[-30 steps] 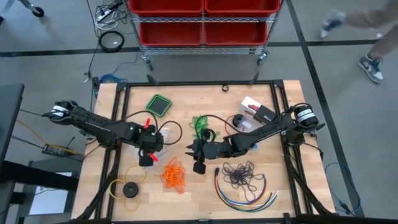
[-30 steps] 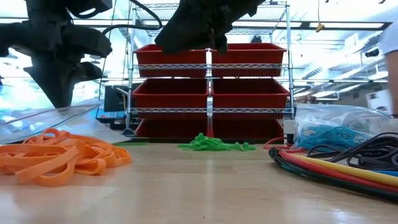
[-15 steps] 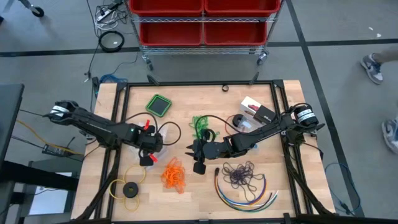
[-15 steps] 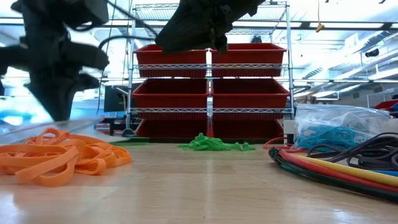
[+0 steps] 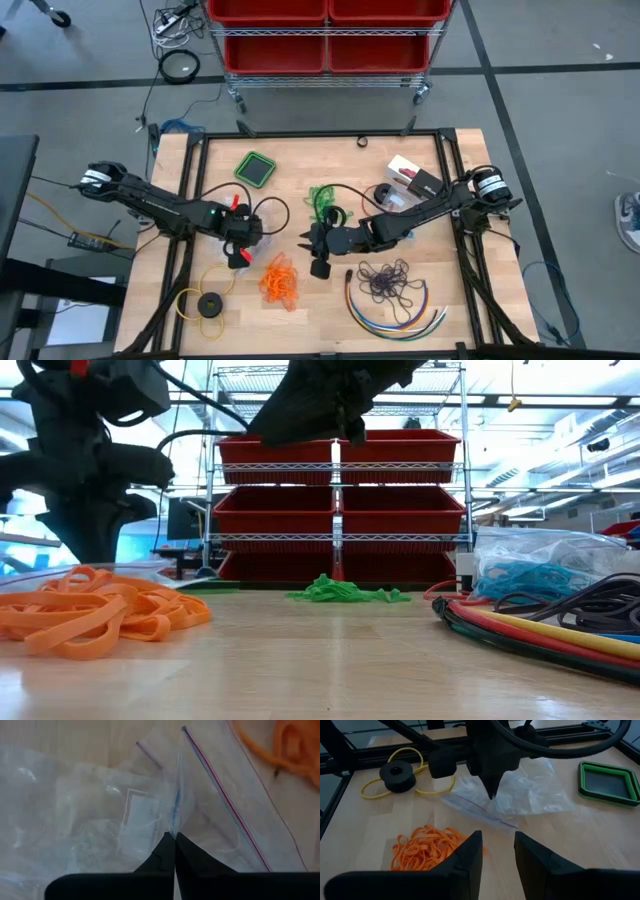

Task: Sort rubber bands
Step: Open the transparent zip bag

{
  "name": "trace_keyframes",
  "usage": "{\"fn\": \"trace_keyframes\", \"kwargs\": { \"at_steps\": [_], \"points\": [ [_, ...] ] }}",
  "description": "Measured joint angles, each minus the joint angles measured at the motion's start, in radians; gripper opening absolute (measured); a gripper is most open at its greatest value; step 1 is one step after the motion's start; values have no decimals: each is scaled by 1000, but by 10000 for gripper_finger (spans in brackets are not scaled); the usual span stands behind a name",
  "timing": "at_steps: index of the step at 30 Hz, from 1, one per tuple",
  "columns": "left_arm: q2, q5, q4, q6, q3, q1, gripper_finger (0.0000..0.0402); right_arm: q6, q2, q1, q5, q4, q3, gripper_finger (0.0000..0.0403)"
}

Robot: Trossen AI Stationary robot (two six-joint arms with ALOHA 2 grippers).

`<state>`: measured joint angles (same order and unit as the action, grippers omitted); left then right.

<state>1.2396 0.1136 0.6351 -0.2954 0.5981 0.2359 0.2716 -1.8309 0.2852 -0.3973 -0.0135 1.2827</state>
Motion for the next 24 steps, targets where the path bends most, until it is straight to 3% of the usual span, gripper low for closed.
{"fn": "trace_keyframes", "kwargs": {
  "at_steps": [6, 18, 24],
  "points": [
    [-2, -25, 0, -4, 0, 0, 27, 16, 0, 8, 0, 1, 0, 103],
    [-6, -24, -16, 1, 0, 9, 115, -1, 0, 0, 0, 1, 0, 103],
    [-6, -18, -12, -18, 0, 49, 117, 15, 0, 2, 0, 1, 0, 103]
  ]
}}
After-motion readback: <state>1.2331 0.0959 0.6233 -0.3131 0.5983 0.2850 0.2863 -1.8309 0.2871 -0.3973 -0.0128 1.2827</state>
